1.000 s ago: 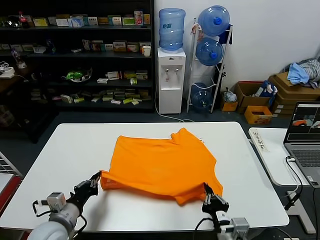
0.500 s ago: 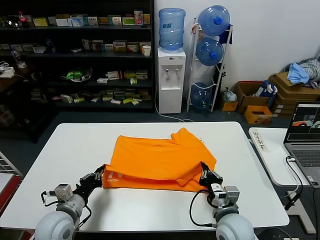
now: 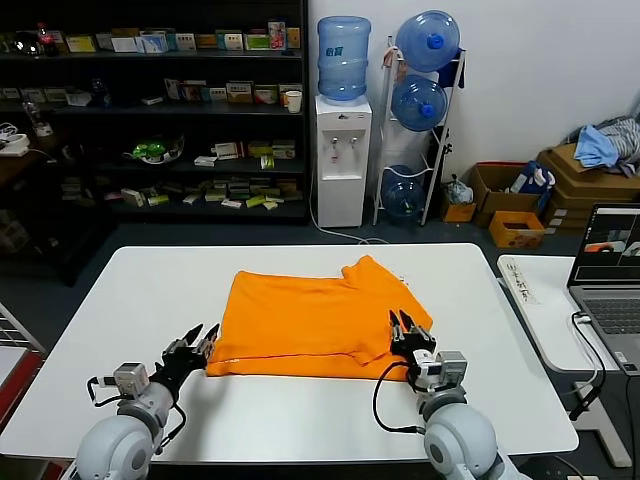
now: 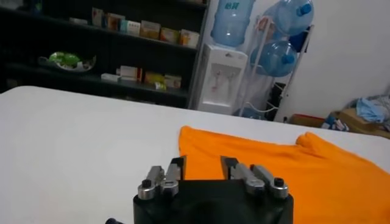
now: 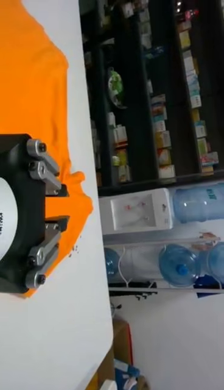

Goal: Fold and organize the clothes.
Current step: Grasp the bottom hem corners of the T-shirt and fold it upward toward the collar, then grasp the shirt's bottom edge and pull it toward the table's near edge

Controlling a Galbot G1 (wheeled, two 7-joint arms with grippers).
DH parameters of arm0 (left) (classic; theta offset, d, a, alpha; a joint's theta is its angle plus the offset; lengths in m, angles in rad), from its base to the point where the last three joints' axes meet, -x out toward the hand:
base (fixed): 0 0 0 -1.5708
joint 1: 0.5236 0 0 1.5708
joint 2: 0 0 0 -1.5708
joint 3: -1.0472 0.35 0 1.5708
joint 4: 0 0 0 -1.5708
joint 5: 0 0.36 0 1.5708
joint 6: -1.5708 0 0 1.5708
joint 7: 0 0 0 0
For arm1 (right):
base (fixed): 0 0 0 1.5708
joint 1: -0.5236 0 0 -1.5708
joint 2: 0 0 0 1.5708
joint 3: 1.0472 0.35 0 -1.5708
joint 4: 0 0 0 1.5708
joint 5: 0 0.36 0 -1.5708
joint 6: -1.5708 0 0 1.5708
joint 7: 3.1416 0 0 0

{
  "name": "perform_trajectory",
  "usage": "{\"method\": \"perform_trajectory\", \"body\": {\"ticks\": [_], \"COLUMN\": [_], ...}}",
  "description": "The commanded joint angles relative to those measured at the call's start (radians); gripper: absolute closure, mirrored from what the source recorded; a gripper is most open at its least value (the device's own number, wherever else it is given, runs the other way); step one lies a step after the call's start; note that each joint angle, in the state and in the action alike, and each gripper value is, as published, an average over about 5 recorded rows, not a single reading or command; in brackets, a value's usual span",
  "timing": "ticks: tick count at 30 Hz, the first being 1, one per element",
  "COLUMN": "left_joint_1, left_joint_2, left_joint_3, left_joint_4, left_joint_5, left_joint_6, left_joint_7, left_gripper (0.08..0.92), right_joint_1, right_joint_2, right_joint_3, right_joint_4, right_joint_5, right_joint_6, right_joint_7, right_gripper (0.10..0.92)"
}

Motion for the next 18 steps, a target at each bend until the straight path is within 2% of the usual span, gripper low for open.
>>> {"method": "perform_trajectory", "body": {"ticks": [1,5,10,13,18], "left_joint_1": [0.042,0.142,0.266,0.291,0.264], "left_joint_2": [-0.002,-0.006,-0.017,-0.027,-0.037], "left_joint_3": [-0.025,-0.058,-0.077,-0.074,-0.063], "left_joint_4": [-0.03,-0.08,-0.087,-0.059,0.017], "left_joint_5": [0.012,0.034,0.07,0.079,0.122], "left_joint_6": [0.009,0.036,0.038,0.021,-0.037], "left_joint_7": [-0.001,-0.004,0.022,0.046,0.102], "left_gripper": [0.437,0.324,0.2,0.18,0.177], "right_joint_1": [-0.049,-0.172,-0.318,-0.36,-0.361], "right_joint_2": [-0.013,-0.047,-0.073,-0.067,-0.041], "right_joint_3": [0.025,0.08,0.177,0.216,0.239], "right_joint_4": [0.025,0.071,0.1,0.1,0.075], "right_joint_5": [-0.099,-0.175,-0.185,-0.154,-0.086], "right_joint_6": [0.01,0.031,0.056,0.059,0.044], "right_joint_7": [-0.049,-0.088,-0.129,-0.142,-0.148], "right_gripper": [0.541,0.428,0.281,0.221,0.203]}}
